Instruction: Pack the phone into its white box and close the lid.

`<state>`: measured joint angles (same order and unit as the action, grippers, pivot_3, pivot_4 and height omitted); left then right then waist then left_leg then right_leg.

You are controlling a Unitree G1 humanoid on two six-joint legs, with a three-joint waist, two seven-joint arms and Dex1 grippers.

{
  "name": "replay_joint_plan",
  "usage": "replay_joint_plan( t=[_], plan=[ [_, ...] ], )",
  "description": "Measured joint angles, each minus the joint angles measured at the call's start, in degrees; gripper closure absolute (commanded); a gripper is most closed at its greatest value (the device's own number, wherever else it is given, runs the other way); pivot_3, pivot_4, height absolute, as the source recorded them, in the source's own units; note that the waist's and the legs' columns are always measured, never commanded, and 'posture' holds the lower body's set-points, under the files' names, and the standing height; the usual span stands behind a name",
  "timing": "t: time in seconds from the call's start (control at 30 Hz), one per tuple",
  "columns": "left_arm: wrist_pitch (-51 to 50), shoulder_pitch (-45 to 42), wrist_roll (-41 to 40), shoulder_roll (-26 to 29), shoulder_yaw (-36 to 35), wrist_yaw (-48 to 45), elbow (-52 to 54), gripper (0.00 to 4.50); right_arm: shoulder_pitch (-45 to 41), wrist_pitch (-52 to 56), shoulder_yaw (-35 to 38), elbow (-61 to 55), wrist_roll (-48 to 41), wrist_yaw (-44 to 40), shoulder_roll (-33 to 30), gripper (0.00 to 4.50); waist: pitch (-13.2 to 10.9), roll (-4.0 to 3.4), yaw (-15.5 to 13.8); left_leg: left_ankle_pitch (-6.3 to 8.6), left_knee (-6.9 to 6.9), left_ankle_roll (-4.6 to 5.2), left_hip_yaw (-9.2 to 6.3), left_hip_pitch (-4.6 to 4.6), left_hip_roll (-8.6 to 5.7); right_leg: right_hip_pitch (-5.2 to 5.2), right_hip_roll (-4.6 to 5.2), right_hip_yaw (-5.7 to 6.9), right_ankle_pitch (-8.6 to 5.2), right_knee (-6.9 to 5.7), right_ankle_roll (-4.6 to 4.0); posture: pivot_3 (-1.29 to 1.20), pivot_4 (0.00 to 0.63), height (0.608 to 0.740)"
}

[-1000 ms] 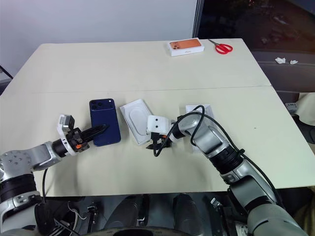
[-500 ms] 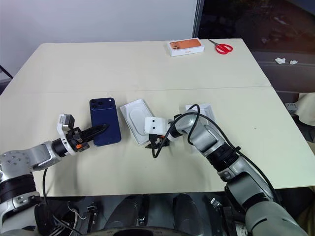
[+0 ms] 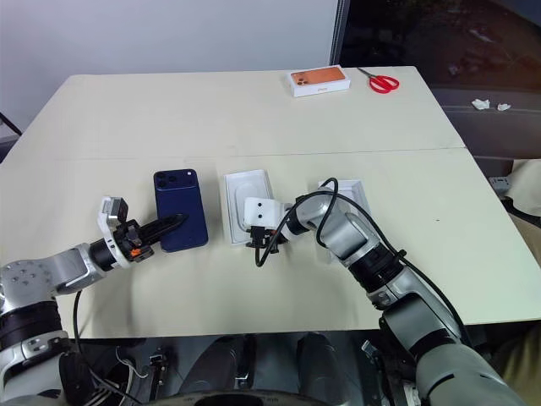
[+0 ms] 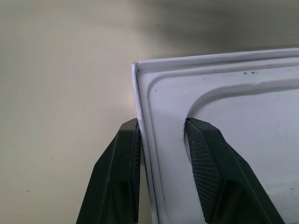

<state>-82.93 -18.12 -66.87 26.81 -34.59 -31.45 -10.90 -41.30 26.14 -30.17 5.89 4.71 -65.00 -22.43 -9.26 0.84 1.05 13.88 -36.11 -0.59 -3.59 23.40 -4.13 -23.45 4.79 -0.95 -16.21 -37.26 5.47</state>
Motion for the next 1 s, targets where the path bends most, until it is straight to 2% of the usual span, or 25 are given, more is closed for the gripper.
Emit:
replay_joint_plan(
  t=[0.53, 0.83, 1.0],
  plan=[
    [0.07, 0.05, 0.00, -0.01, 0.26, 0.00, 0.00, 4.50, -0.06, 4.73, 0.21, -0.66, -0.46, 2.73, 1.79, 2.94, 0.00, 0.01, 0.05, 0.00, -0.01, 0.00, 0.00, -0.01, 0.00, 0.00, -0.01, 0.00, 0.00, -0.02, 0.00, 0.00, 0.150, 0.740],
    [0.02, -1.01, -0.82, 1.54, -0.24, 0.00, -0.40, 4.50, 0.29, 11.74, 0.16, -0.98, -0.28, 11.32, 9.89, 2.94, 0.02, 0.02, 0.20, -0.04, 0.01, -0.07, 0.00, -0.01, 0.04, -0.09, -0.06, -0.03, 0.00, -0.10, -0.01, 0.00, 0.150, 0.740],
    [1.10, -2.73, -1.27, 2.91, -0.39, -0.05, -0.43, 4.50, 0.00, 12.38, -0.29, -0.43, -0.44, 12.57, 11.32, 2.94, 0.02, 0.03, 0.06, -0.03, 0.00, -0.06, 0.00, -0.01, 0.01, -0.09, -0.04, -0.03, 0.01, -0.08, -0.02, 0.00, 0.150, 0.740]
  ],
)
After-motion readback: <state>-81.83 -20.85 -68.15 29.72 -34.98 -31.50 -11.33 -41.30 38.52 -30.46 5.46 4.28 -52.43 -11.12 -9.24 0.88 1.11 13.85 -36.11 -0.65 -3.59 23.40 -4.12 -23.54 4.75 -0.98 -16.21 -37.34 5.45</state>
